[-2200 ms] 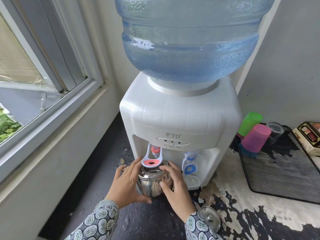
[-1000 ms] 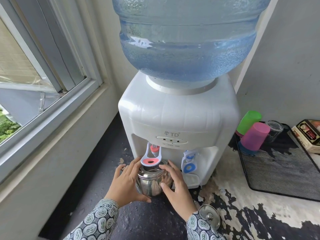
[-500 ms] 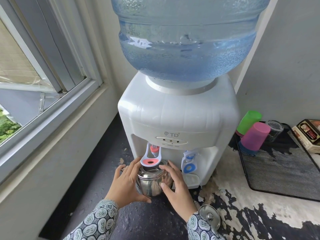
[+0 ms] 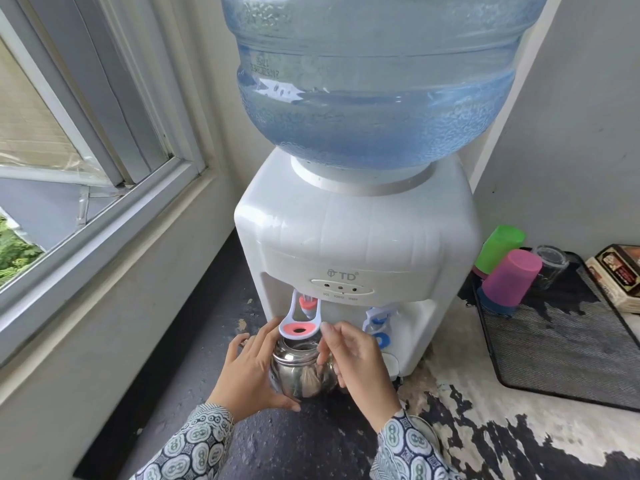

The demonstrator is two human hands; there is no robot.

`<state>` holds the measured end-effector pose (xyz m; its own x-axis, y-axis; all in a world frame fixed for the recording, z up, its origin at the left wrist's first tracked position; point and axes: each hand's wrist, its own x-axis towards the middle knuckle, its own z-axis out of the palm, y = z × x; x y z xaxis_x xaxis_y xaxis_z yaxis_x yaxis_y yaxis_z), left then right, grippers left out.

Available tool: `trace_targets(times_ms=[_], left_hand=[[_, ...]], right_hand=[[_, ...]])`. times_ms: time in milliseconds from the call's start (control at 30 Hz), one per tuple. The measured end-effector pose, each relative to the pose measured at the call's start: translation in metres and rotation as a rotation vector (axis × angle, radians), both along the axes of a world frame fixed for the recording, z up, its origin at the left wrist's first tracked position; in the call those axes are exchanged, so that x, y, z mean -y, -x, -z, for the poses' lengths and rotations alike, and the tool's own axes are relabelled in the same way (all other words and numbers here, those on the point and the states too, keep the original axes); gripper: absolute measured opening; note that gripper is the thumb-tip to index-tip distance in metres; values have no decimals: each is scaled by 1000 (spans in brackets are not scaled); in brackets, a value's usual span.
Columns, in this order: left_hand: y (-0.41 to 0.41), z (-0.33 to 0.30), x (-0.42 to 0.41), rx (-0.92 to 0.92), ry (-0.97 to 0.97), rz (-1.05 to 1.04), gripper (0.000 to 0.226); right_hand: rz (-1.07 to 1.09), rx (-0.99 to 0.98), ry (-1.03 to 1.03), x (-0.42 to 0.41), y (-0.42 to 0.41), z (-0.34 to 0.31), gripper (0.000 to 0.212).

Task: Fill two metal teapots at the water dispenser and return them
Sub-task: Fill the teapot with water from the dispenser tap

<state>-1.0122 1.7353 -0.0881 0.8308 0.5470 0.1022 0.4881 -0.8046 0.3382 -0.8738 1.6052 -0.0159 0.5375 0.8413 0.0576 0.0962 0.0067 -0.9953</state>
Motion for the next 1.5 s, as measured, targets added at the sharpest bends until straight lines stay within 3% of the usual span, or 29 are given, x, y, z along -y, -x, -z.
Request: trace_targets(times_ms=[100,600,1000,1500], left_hand=[[0,0,-1,-13,-11,7,128],[-1,-1,-2,-33,14,6,125],[-1,1,-1,-25,7,11,124],[-1,-2,-3,-57,50,7,127]], right_hand=[[-65,-79,21,-4,2,-9,38],[-112,-515,102,-2,1,-24,27],[-141,-611,103,-5,-2,-23,25],[-188,-566,135,-6,-7,-22,27]])
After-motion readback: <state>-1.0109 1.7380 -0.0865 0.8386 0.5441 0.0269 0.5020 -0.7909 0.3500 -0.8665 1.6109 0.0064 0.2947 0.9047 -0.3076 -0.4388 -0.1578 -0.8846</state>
